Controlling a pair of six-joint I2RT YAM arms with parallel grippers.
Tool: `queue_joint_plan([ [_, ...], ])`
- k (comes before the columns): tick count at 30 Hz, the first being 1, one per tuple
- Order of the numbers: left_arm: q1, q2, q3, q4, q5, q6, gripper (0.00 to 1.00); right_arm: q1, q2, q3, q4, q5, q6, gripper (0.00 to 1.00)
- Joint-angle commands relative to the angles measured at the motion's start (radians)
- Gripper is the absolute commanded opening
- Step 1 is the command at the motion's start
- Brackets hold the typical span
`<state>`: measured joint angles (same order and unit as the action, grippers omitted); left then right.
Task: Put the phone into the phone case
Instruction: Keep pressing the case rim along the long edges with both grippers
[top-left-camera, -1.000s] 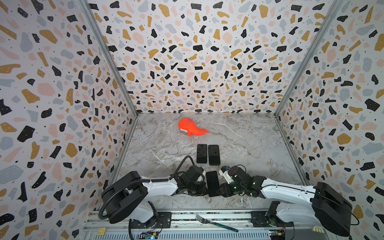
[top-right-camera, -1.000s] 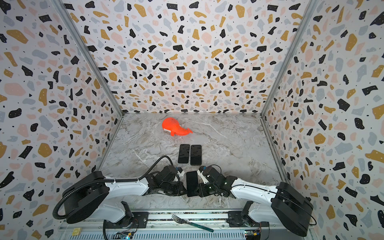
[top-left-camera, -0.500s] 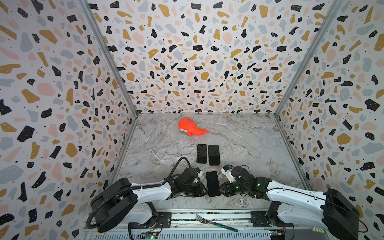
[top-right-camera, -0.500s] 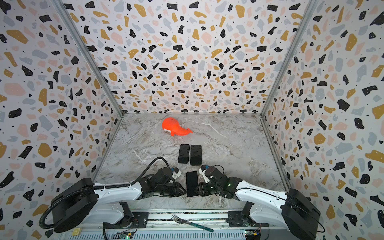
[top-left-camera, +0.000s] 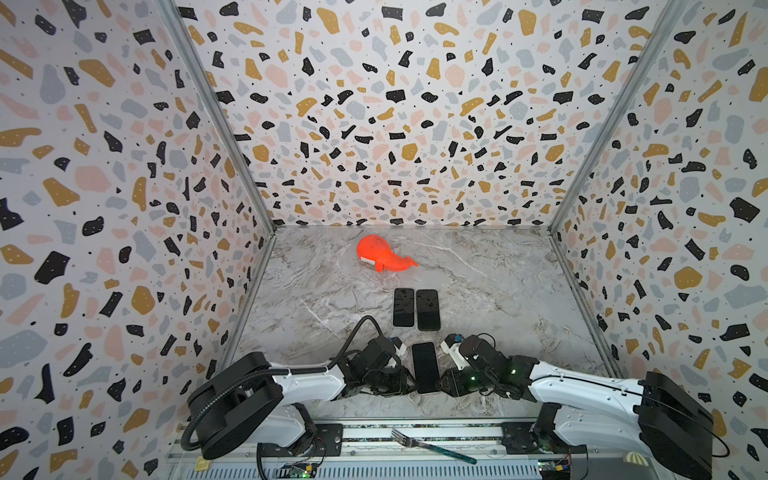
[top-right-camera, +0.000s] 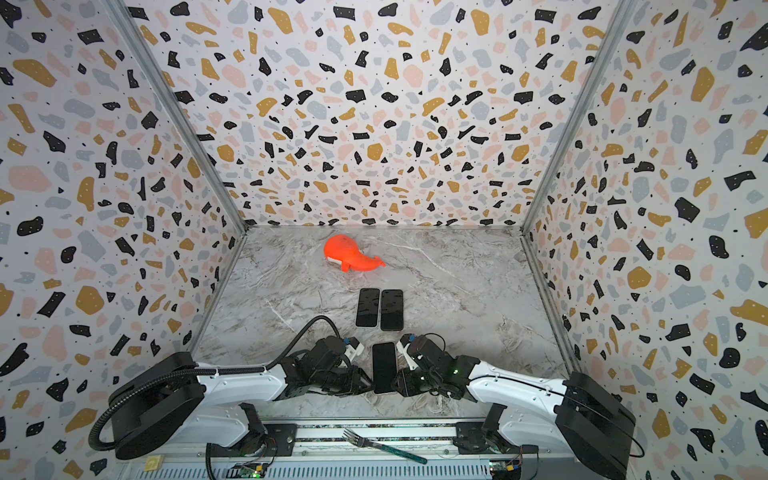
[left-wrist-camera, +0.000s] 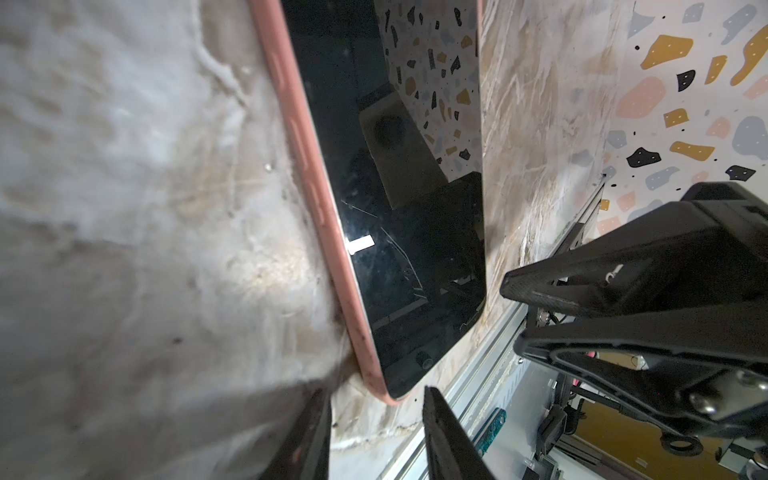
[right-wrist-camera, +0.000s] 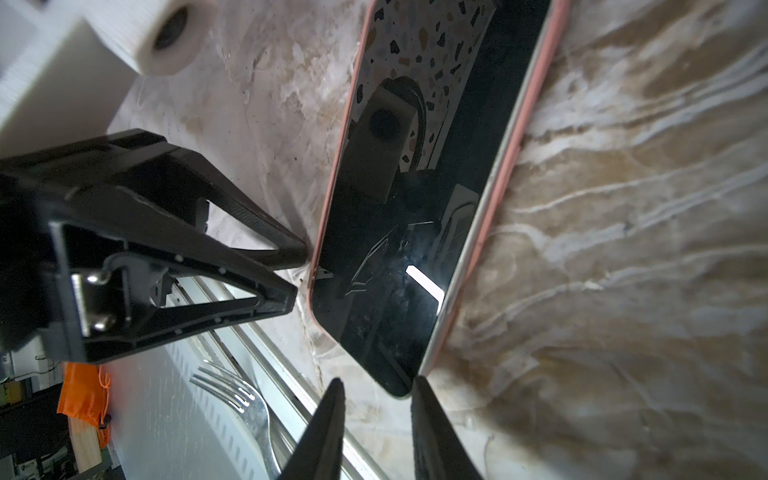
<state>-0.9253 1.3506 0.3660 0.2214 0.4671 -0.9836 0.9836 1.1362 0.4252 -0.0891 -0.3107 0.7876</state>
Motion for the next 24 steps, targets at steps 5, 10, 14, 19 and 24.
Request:
queue_joint_plan([
  [5,-0.009,0.016,-0.022,0.083,0.022,-0.015,0.44,0.006,0.002,-0.013,0.014,-0.007,-0.003,0.27],
  [10,-0.011,0.013,-0.028,0.080,0.021,-0.011,0.44,0.006,-0.003,-0.015,0.006,0.003,-0.008,0.26],
  [14,-0.012,0.018,-0.033,0.078,0.022,-0.007,0.44,0.007,-0.023,-0.019,-0.013,0.030,-0.012,0.26],
  [19,-0.014,0.030,-0.026,0.083,0.023,-0.008,0.44,0.005,-0.032,-0.031,0.000,0.029,-0.005,0.26],
  [24,-0.017,0.046,-0.025,0.099,0.026,-0.012,0.44,0.005,-0.007,-0.039,0.033,0.008,-0.002,0.24],
])
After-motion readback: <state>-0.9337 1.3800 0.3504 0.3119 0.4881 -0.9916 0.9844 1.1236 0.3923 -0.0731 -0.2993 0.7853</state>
